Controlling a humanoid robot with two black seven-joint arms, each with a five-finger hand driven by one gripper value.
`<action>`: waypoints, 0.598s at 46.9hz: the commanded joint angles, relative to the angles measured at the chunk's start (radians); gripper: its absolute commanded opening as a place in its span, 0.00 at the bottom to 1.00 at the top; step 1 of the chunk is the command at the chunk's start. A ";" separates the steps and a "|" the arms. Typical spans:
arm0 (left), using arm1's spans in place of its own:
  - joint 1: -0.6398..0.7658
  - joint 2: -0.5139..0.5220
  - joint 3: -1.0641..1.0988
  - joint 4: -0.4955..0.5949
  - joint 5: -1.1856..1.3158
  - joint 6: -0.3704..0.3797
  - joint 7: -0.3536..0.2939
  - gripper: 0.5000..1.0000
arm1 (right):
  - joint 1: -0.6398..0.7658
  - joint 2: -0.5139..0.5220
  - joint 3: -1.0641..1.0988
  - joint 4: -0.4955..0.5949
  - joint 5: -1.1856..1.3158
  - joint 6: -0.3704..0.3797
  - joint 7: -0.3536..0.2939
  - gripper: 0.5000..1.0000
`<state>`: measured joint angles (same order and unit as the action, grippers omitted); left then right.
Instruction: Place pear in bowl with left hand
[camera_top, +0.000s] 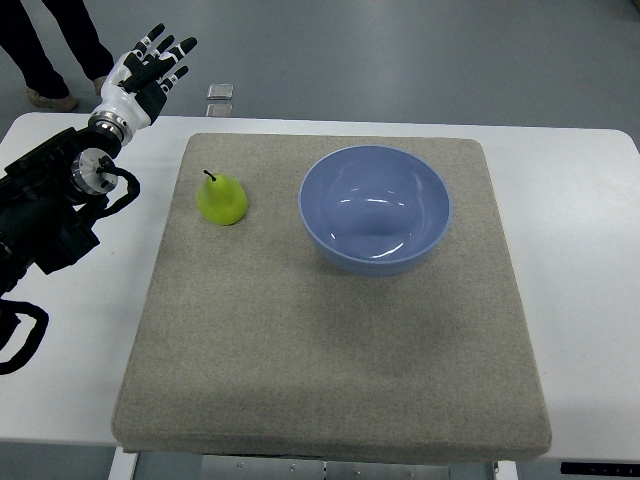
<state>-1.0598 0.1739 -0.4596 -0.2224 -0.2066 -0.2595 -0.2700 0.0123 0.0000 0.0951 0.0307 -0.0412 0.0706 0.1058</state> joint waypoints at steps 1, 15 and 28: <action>-0.008 0.001 0.003 -0.002 0.007 0.000 0.000 0.98 | 0.000 0.000 0.000 0.000 0.000 0.000 0.000 0.85; -0.019 0.012 0.030 -0.060 0.029 -0.012 0.011 0.98 | 0.000 0.000 0.000 0.000 0.000 0.000 0.000 0.85; -0.037 0.082 0.090 -0.166 0.179 -0.018 0.012 0.98 | 0.000 0.000 0.000 0.000 0.000 0.000 0.000 0.85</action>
<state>-1.0968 0.2360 -0.3707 -0.3617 -0.0737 -0.2778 -0.2576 0.0123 0.0000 0.0951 0.0307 -0.0413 0.0706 0.1059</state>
